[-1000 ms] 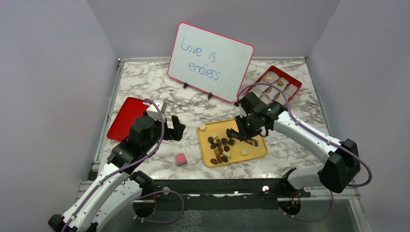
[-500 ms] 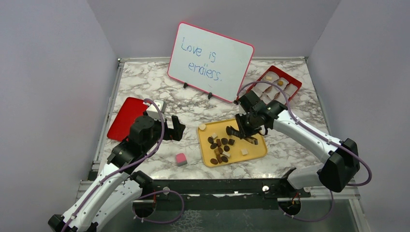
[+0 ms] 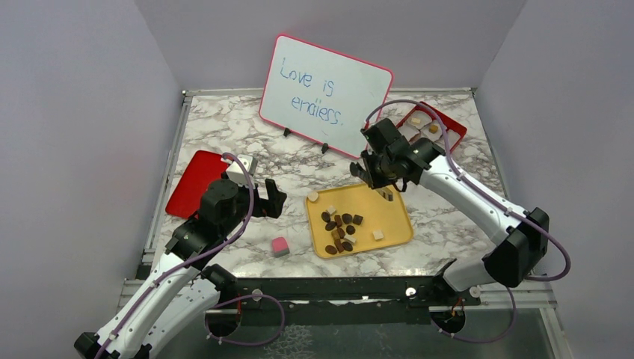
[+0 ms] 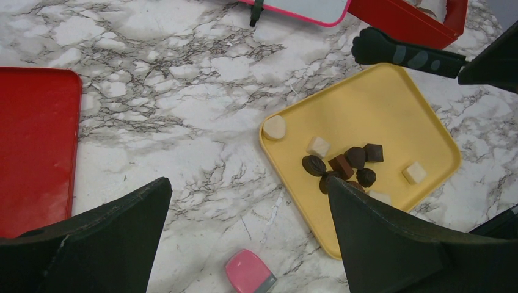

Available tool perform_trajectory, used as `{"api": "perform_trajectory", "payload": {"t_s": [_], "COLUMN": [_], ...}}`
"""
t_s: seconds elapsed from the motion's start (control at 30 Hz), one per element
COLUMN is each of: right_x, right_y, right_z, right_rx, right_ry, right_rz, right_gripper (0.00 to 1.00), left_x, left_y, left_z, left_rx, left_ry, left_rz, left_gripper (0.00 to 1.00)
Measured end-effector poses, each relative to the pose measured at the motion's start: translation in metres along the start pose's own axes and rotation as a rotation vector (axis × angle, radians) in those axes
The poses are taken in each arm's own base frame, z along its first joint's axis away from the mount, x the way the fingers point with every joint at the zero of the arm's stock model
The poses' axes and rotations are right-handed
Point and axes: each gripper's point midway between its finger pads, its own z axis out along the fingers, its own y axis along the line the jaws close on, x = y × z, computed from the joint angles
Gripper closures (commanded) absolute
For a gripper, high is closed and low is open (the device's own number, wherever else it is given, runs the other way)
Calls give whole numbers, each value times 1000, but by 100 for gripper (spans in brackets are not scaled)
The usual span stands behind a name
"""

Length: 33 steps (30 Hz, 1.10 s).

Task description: Pack the chocolate

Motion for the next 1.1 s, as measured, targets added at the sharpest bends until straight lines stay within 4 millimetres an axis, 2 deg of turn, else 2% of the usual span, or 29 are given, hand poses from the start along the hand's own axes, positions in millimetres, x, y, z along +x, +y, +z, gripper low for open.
{"api": "perform_trajectory", "payload": {"t_s": [0.23,0.43,0.63,0.83,1.1], "right_x": [-35,-54,-54,-57,-34], "right_y": [-25,-73,-128,-173,-234], "right_z": [0,-2,2,11,27], "right_rx": [137,280,416,508,610], "right_ry": [-69,-89,-61,-28,65], "right_rz": [42,129,227,311,426], "right_gripper": [74,74,74,74,74], "left_x": [-1,0,2,4,7], "left_y": [0,-1,-3,-5,-6], "left_z": [-1,0,1,1,2], "left_rx": [2,3,18,31,37], "left_ry": [-3,-2,11,19,26], "left_rz": [0,0,0,0,1], "left_gripper": [1,1,1,1,1]}}
